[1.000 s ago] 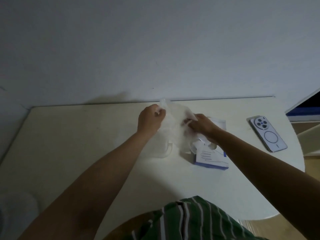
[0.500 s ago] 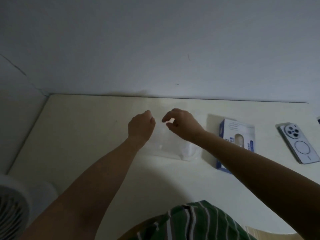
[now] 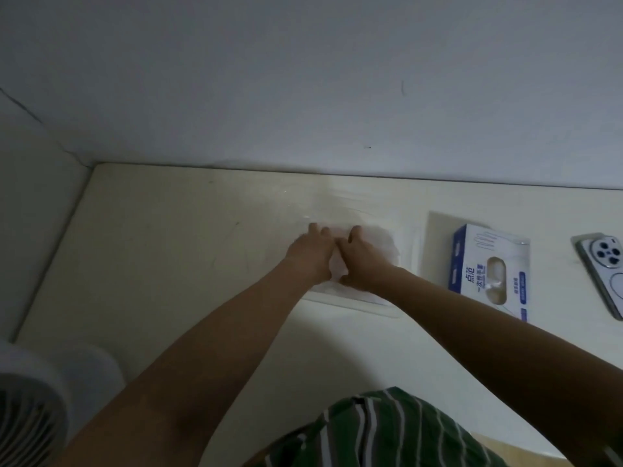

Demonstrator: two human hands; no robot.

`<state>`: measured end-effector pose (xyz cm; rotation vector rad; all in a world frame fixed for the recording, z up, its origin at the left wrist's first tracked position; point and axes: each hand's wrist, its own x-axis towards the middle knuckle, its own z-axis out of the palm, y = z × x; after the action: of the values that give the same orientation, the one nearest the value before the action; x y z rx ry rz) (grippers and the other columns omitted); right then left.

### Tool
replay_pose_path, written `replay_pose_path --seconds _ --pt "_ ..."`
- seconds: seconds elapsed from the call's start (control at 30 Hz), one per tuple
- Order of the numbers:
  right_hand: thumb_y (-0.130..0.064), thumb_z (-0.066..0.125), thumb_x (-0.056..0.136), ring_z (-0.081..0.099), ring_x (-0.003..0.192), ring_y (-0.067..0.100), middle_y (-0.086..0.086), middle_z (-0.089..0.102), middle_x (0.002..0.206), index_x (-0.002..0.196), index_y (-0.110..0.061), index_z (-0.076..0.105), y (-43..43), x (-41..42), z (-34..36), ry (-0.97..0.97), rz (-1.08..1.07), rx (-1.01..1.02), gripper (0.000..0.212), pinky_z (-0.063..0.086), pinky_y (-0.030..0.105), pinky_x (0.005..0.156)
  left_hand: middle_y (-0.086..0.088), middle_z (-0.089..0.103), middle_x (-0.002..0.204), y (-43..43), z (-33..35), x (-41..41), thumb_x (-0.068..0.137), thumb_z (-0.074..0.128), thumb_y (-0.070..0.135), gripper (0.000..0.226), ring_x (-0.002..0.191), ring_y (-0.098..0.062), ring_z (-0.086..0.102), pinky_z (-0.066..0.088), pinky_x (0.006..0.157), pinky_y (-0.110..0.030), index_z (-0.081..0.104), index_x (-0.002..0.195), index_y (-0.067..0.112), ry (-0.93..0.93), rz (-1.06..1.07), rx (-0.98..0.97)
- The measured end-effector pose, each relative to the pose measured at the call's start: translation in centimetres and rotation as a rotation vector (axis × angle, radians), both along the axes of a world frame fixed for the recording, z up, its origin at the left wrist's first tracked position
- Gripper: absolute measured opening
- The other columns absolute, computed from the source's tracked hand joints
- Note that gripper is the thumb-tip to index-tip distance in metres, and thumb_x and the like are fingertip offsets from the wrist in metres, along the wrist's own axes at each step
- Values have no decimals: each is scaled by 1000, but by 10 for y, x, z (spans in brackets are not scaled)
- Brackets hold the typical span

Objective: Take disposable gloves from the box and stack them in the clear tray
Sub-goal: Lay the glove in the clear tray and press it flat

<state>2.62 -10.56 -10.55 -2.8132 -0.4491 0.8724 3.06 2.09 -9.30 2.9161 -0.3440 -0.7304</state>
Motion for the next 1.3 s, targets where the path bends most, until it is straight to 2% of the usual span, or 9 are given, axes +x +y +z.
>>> replay_pose_path --seconds 0.1,0.23,0.47,0.67,0.77,0.83,0.97,1.1,1.3 --pt "-23 74 82 40 132 40 27 -7 156 154 -8 4 -7 -1 1 10 33 -123 102 41 38 106 -22 21 141 11 -8 -1 80 75 26 85 117 -38 47 44 90 -40 20 140 2 120 27 84" --pt "-27 77 79 25 140 40 28 1 154 153 -7 -5 -10 -3 -2 61 49 -204 112 36 37 108 -21 16 144 12 -14 -2 79 73 19 93 124 -36 35 44 94 -40 11 145 -1 129 -27 166" --pt "-17 63 89 43 124 39 26 7 152 153 -10 -4 -6 -5 -7 -5 -6 -152 93 39 35 98 -19 13 146 8 -19 1 82 67 15 90 125 -35 33 44 95 -39 6 146 -2 114 15 206" --pt "-18 64 89 32 136 37 27 10 152 153 -7 -5 -7 -6 4 41 31 -169 95 38 37 105 -24 13 145 7 -17 2 86 64 19 89 125 -39 34 41 99 -41 3 147 -4 170 -8 223" --pt "-18 64 88 45 127 34 21 32 144 153 -11 16 -9 0 23 12 95 -136 81 45 38 100 -22 25 143 6 -4 6 93 56 21 66 123 -39 44 42 96 -42 21 145 3 172 80 159" --pt "-13 63 87 56 111 31 14 46 131 140 -12 42 -16 5 41 -95 83 -2 57 49 34 88 -17 44 131 4 11 9 95 47 17 42 114 -36 54 45 88 -39 41 135 8 19 120 137" --pt "-19 57 88 63 95 21 0 67 105 113 -22 67 -46 9 75 -340 -124 314 26 50 32 78 -7 66 99 -18 38 12 93 45 17 23 88 -26 62 41 67 -30 64 104 14 -326 170 14" --pt "-17 57 87 63 78 21 -6 65 77 97 -22 72 -109 3 86 -479 -381 452 19 49 31 71 0 67 84 -73 64 10 93 48 25 17 77 -23 61 45 64 -30 64 95 19 -457 169 -243" --pt "-18 53 91 65 73 23 4 70 84 91 -14 70 -207 -29 54 -392 -516 205 17 50 29 64 1 67 80 -179 64 -10 91 50 24 9 75 -25 60 38 61 -29 59 91 21 -372 -1 -425"
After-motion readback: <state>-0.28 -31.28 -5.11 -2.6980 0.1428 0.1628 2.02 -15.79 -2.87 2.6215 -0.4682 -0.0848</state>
